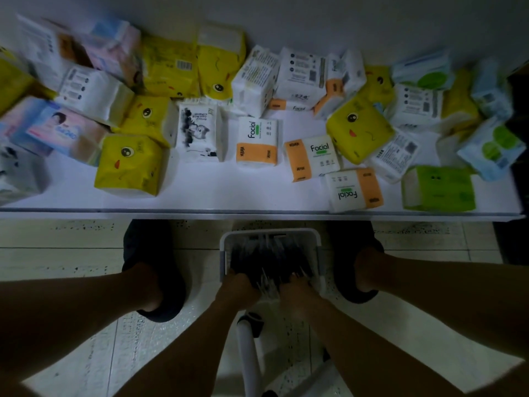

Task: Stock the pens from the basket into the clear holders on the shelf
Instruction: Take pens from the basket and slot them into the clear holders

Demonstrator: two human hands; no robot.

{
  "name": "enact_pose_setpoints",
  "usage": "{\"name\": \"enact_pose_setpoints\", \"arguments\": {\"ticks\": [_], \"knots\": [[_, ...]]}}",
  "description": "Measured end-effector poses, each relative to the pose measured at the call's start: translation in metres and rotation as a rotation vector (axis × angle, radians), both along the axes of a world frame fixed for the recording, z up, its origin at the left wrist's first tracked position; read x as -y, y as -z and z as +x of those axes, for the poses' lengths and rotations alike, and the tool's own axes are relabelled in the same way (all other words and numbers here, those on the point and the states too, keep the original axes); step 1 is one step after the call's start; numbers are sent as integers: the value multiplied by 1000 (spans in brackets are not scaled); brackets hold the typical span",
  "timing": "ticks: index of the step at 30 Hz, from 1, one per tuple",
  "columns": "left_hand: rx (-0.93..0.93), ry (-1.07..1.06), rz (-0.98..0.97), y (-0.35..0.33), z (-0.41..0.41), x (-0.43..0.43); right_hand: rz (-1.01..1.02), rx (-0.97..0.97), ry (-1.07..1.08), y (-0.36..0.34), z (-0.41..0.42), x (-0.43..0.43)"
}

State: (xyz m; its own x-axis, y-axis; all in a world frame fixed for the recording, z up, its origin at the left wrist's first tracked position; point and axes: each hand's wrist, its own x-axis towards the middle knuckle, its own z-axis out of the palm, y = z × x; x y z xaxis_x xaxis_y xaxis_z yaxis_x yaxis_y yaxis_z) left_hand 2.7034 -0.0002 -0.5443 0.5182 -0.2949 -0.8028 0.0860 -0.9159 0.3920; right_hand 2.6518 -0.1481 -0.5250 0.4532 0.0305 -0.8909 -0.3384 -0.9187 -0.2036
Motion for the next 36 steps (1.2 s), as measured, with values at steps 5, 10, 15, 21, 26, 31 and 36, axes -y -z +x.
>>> {"name": "enact_pose_setpoints", "arguments": {"ticks": [5,10,15,21,26,31,36], "knots": [[19,-19,17,-5,-1,0,-67,75,-219,-9,-1,-4],[107,-100,-40,-17,-1,2,-90,20,43,-15,-4,-13],[141,-304,20,-31,9,2,-145,41,36,-21,-1,-26],[-18,-660,-104,-44,15,-4,-193,154,145,-28,13,-21],[-178,-654,-272,-59,17,-1,-174,227,383,-51,31,11],[-135,-595,-260,-72,15,8,45,200,702,-79,29,24],[49,-587,-340,-108,14,13,79,316,741,-103,22,17]]}}
